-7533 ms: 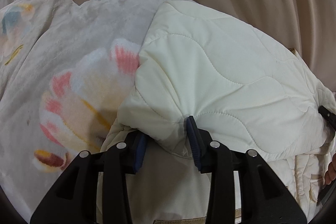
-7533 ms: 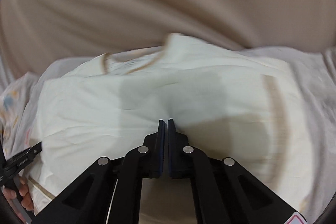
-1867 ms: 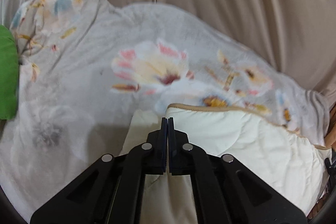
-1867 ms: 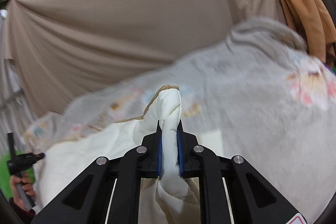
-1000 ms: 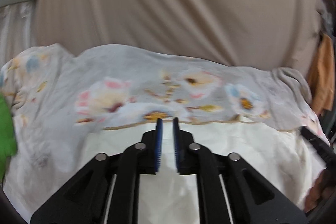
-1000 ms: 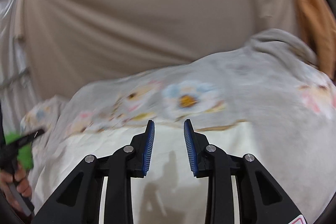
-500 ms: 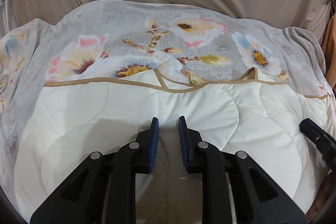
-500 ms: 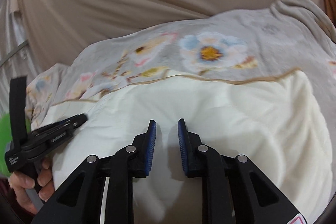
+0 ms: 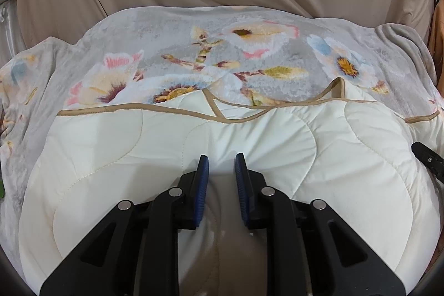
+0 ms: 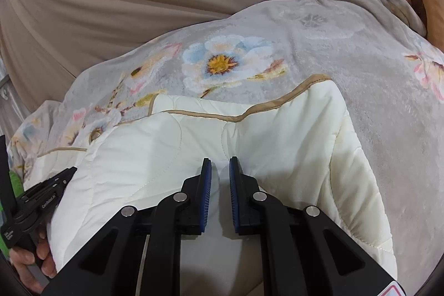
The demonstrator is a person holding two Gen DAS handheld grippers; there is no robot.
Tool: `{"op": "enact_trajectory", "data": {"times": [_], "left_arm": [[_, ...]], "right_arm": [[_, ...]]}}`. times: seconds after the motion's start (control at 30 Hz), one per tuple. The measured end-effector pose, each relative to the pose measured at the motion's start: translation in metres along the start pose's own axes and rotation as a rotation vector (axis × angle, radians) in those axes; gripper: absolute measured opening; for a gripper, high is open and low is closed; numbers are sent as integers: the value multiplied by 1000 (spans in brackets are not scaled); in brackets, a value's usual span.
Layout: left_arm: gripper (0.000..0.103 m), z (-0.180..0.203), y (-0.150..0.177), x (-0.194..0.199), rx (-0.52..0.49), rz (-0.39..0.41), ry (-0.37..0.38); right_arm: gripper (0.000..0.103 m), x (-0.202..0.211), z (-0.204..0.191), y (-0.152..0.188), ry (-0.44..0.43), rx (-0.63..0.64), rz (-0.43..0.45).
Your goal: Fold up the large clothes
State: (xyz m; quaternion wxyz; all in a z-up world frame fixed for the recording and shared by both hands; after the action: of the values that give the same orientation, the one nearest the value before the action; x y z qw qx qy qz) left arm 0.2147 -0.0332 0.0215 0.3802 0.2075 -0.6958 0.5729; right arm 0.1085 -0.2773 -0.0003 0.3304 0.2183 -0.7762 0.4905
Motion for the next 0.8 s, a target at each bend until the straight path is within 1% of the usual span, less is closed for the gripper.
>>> {"op": "enact_trajectory", "data": {"times": [0.2, 0.33, 0.4, 0.53, 0.57, 0.6, 0.67, 0.7, 0.73, 0.77, 0.8], "left_arm": [[19, 0, 0, 0, 5, 1, 5], [20, -2, -2, -1, 23, -1, 23], [20, -5, -2, -1, 38, 0, 45], [22, -21, -2, 4, 90, -1, 102], [22, -28, -2, 8, 103, 3, 107], [23, -36, -2, 12, 117, 6, 92], [30, -61, 0, 24, 145, 34, 22], [42, -76, 2, 30, 163, 49, -9], [53, -94, 4, 36, 194, 58, -45], [55, -110, 5, 41, 223, 68, -66], [58, -123, 5, 44, 247, 71, -68]], "right_arm": [[10, -2, 1, 0, 5, 3, 0], [10, -2, 0, 1, 2, 1, 0], [10, -2, 0, 1, 0, -2, 0], [10, 2, 6, 0, -21, -19, -8], [10, 4, 8, 0, -15, -19, -8], [10, 7, 11, 0, -4, -19, -8], [10, 15, 21, 0, 19, -36, -2], [10, 19, 26, 0, 20, -53, 1], [12, 25, 34, -1, 23, -79, 14], [16, 34, 41, -4, 31, -106, 35], [24, 41, 45, -7, 37, -123, 57]]}}
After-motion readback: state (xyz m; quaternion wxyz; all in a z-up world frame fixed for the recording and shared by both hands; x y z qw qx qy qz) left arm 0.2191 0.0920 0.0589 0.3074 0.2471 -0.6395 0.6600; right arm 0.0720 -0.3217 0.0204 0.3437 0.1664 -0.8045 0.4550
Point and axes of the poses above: each gripper's, at about its wrist camera, not at the fingertips, and x roughly against the way its jaws point, z to its right, y to its underside, the point moved 3 cm from there along -x, roughly the way its jaws point, and after that the axes turned 7 degrees about -z, right-handed, at the moved point
